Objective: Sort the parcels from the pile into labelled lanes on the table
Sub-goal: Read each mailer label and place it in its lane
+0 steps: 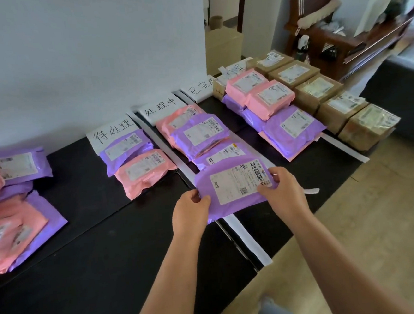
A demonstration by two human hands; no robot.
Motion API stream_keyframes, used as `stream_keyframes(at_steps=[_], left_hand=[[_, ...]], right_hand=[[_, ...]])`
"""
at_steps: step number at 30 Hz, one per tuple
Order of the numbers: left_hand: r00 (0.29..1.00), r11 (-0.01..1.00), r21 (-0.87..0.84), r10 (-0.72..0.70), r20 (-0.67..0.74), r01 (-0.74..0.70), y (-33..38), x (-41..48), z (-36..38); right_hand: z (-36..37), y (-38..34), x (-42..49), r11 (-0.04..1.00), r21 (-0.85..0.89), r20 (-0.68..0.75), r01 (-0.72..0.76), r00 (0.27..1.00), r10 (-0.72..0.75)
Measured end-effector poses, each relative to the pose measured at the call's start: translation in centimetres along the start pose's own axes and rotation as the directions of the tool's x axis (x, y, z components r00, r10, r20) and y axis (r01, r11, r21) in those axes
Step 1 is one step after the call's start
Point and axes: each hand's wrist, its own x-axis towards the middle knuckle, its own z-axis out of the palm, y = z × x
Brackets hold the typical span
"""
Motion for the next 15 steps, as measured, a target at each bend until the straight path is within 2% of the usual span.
stream_keyframes(at_steps=[7,15], left_hand=[[0.994,0.996,-0.033,-0.089,-0.058,0.087,2.0,4.9,3.6],[0.978,0.988,-0.054,-0.153,-0.141,0.147,4.6,10.8,7.5]], right_hand=[[0.8,0.1,8.5,0.991,-0.133,0.119,0.026,0.993,-0.010],[2.2,0.4,18.4,0.965,-0.203,0.303,0.165,0.948,-0.099]])
